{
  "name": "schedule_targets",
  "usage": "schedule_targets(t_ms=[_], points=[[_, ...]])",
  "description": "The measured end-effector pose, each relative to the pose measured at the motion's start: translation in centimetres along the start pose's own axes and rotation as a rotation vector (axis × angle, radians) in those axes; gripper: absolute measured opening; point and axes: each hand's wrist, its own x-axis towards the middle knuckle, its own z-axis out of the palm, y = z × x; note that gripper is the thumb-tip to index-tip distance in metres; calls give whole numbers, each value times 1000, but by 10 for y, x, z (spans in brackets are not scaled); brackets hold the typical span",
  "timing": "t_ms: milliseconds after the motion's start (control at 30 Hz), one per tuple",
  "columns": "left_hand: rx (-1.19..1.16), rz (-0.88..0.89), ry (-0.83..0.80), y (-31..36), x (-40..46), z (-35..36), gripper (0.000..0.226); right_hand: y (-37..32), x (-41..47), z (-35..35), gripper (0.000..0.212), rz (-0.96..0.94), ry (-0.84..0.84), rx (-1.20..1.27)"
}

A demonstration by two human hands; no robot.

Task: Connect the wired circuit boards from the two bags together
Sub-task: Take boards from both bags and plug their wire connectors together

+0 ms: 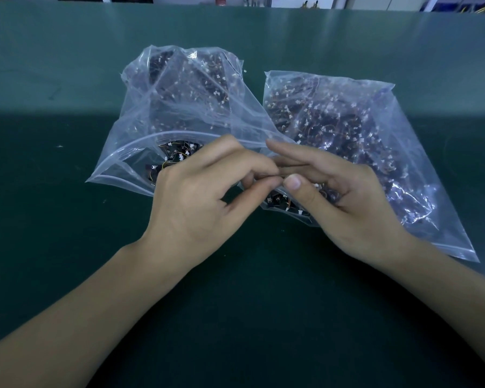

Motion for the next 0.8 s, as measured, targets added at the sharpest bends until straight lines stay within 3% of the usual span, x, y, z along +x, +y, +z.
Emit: schedule_targets(t_ms=[200,400,800], points=[[-14,-65,36,-3,1,-2,13,-3,4,-4,15,-41,175,-52],[-58,-77,17,-4,-1,1,9,-1,4,-4,6,-15,189,-81],[-90,-114,-21,0,0,1,11,1,3,-3,5,-36,133,-115]])
